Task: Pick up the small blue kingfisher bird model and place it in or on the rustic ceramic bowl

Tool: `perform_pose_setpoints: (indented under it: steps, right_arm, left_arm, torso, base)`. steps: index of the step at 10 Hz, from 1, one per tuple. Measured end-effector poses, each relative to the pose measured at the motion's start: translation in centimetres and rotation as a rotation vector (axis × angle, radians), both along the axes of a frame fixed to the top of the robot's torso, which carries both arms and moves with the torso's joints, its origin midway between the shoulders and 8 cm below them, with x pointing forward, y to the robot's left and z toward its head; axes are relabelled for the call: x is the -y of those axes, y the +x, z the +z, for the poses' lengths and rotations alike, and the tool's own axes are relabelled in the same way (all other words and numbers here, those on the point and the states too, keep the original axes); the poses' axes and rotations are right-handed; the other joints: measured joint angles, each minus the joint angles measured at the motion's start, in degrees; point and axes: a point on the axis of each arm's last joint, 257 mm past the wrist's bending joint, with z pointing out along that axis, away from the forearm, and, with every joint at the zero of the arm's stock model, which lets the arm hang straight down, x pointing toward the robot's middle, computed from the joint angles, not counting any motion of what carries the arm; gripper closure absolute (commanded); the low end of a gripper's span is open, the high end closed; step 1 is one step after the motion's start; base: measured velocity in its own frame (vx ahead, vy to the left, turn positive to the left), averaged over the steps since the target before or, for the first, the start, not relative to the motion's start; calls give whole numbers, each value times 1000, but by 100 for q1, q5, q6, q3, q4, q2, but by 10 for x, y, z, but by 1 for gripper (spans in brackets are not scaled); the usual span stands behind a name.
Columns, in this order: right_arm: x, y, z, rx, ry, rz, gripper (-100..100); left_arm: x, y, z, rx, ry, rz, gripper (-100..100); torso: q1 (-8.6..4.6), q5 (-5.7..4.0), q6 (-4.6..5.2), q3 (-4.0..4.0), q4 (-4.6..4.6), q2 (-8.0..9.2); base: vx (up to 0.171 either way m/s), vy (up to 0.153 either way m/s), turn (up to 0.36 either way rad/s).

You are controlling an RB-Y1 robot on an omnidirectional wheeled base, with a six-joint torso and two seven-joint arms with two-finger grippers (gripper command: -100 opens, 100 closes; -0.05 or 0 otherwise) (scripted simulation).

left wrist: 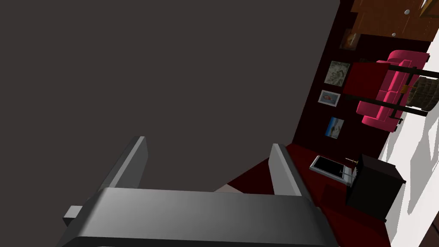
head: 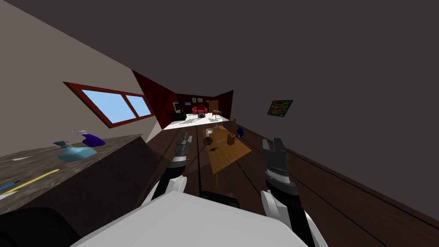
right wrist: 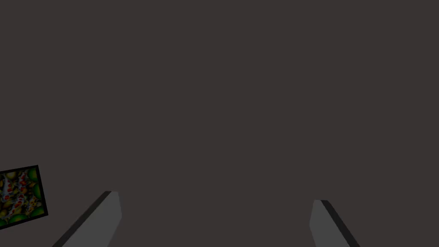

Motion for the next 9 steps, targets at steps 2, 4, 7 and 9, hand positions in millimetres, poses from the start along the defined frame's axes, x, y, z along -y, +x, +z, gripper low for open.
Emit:
perform_pose_setpoints:
  steps: [2, 4, 7, 9]
  right_arm:
    - [0, 0, 0, 0, 0, 0, 0]
    - [0, 0, 0, 0, 0, 0, 0]
    - [0, 0, 0, 0, 0, 0, 0]
    - [0, 0, 0, 0, 0, 0, 0]
  left_arm:
    - [2, 5, -14, -37, 23, -31, -100]
    - [2, 12, -37, -96, 36, -70, -100]
    - [3, 16, -68, -182, 52, -119, -100]
    - [2, 21, -92, -239, 56, -143, -100]
  torso:
    - [-5, -1, 1, 3, 1, 5]
    - [-16, -3, 1, 6, 2, 11]
    - [-15, -3, 2, 5, 2, 9]
    - [-16, -3, 2, 4, 1, 6]
  base:
    - [-21, -30, -101]
    - [-25, -44, -79]
    - [-20, -40, -102]
    - [-13, -45, -96]
